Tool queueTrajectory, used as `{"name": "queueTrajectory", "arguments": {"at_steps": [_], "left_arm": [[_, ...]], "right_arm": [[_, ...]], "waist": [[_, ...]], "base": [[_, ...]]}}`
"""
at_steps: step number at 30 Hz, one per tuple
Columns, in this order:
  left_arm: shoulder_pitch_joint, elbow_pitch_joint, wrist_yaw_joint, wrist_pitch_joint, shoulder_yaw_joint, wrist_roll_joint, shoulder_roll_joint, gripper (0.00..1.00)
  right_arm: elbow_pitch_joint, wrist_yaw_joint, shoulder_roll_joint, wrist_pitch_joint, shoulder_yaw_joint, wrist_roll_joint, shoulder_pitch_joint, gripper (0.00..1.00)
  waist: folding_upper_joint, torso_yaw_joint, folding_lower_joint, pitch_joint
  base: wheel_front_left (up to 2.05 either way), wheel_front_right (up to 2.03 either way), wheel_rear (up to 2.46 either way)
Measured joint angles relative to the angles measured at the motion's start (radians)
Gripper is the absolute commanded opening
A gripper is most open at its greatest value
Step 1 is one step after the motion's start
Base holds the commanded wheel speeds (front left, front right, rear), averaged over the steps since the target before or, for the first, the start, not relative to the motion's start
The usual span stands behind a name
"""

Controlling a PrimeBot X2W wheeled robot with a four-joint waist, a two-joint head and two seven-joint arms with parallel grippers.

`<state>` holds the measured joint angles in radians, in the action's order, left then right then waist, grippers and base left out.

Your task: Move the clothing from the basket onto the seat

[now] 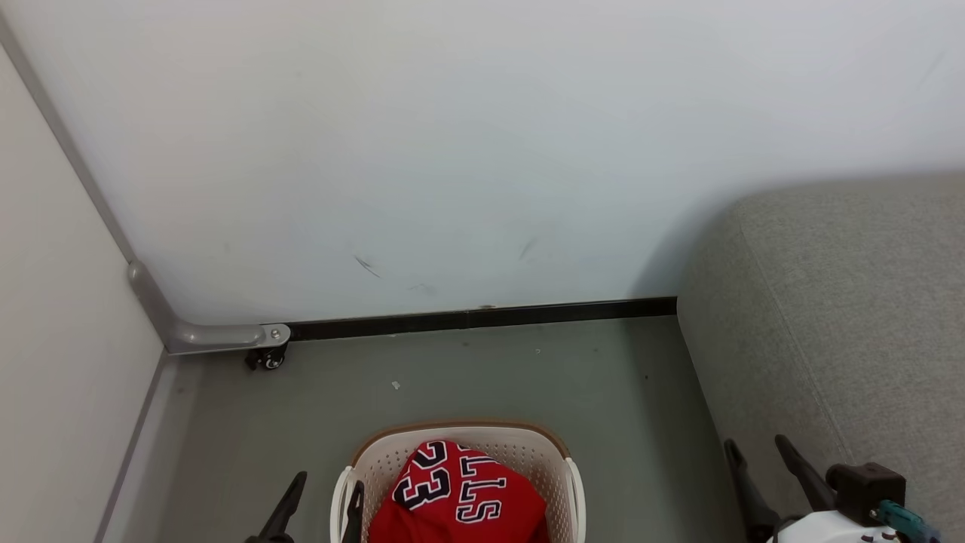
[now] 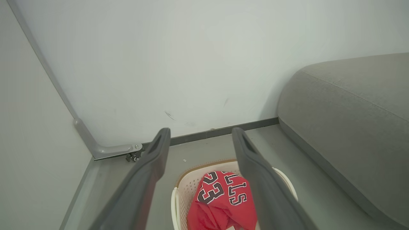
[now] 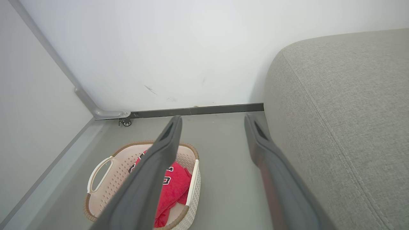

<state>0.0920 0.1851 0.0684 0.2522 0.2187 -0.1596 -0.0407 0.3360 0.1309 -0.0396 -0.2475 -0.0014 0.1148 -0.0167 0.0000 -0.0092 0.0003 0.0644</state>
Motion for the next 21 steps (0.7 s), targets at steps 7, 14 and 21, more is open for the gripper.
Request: {"name": "queueTrajectory", "arguments": {"at_steps": [7, 14, 21], "left_arm": [[0.001, 0.015, -0.019, 0.0, 0.022, 0.011, -0.001, 1.0], [0.002, 0.038, -0.03, 0.0, 0.049, 0.011, -0.001, 1.0], [0.0, 0.071, -0.037, 0.0, 0.082, 0.007, -0.001, 1.0]], "right_arm": [[-0.003, 0.0, 0.001, 0.0, -0.021, 0.009, -0.031, 1.0], [-0.017, 0.0, 0.003, 0.0, -0.059, -0.001, -0.083, 1.0], [-0.052, 0.0, 0.004, 0.0, -0.05, -0.007, -0.126, 1.0]], "waist": [[0.0, -0.013, 0.0, -0.014], [0.0, -0.03, -0.0001, -0.037], [0.0, -0.052, -0.0001, -0.078]], "base": [[0.0, 0.0, 0.0], [0.0, 0.0, 0.0], [0.0, 0.0, 0.0]]}}
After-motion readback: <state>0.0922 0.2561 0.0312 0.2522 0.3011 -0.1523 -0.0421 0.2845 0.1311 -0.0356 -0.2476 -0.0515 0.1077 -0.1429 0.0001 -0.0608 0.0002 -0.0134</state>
